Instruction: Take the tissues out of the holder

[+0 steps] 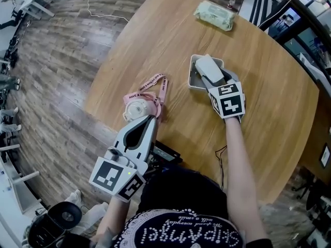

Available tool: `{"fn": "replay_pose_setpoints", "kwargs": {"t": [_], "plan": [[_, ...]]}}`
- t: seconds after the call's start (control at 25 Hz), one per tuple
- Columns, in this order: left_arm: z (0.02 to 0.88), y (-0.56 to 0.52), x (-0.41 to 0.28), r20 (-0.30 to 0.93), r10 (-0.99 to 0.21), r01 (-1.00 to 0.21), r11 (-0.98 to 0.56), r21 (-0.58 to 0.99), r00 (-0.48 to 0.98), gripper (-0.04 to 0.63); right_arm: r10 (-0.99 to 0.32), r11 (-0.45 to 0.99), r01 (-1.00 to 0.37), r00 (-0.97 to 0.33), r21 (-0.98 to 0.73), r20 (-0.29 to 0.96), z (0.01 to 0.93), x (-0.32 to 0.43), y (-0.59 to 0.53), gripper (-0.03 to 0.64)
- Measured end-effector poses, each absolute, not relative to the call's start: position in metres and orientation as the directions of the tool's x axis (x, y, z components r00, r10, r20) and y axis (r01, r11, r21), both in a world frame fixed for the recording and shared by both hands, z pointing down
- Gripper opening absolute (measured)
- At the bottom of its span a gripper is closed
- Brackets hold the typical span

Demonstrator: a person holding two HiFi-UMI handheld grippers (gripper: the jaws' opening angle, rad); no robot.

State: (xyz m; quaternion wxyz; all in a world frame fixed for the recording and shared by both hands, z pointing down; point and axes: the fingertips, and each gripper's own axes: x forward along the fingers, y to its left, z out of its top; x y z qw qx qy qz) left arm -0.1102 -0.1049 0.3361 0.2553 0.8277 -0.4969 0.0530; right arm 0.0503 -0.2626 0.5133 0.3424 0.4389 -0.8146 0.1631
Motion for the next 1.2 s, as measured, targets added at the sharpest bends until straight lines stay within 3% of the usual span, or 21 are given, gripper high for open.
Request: {"fn": "replay_pose_setpoints", "kwargs": {"t": [1.2], "plan": [[0.319, -0.087, -0.104, 0.292, -0.797, -0.834, -0.424, 0.353, 0.529, 0.005, -0.7, 0.501, -0.865, -0.412, -0.01, 0.583, 0.442, 0.063, -0.251, 0.271]]}}
